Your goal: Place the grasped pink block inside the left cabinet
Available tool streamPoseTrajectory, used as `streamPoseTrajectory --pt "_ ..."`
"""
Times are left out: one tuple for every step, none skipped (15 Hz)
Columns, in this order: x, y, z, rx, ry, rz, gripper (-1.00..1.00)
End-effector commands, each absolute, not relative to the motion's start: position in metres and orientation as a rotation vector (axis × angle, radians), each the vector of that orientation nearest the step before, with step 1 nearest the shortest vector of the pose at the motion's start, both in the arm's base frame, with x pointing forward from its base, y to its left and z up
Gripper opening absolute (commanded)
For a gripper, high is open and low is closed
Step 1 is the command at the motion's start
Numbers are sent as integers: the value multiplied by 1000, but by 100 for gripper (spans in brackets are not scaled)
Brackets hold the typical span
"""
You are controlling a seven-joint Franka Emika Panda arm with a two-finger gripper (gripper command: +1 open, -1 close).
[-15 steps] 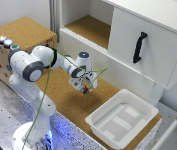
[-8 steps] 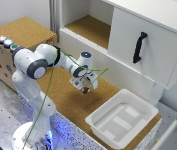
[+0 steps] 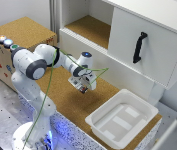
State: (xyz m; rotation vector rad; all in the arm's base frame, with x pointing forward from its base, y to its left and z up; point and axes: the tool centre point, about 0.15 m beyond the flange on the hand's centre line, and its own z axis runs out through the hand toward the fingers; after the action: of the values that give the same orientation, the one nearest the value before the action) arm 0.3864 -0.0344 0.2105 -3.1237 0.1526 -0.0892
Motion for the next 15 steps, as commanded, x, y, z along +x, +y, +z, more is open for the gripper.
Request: streamPoseTrajectory --pt "393 2 258 -3191 9 -58 -100" --pt "400 11 266 -3211 -20 -64 -100" --pt "409 20 274 -3223 -60 -72 -100" --pt "420 30 286 -3241 -111 -92 -100" --pt "427 36 294 -3249 -134 -111 -100" --pt "441 47 309 -3279 -183 -142 -100" --pt "453 56 321 -3305 -202 -144 -100" --pt "469 68 338 -3334 -242 -176 -100" --pt "484 78 352 -3354 -281 -199 -100" --pt "499 89 366 -3382 -306 -238 -100" --pt "511 97 377 -3395 -329 -271 -100" --pt "525 105 391 -3400 -354 -322 -100" --pt "540 115 408 -3414 -371 -388 -100" --pt "549 121 420 -3423 -376 -436 -100" --pt "563 126 440 -3415 -374 -491 -100"
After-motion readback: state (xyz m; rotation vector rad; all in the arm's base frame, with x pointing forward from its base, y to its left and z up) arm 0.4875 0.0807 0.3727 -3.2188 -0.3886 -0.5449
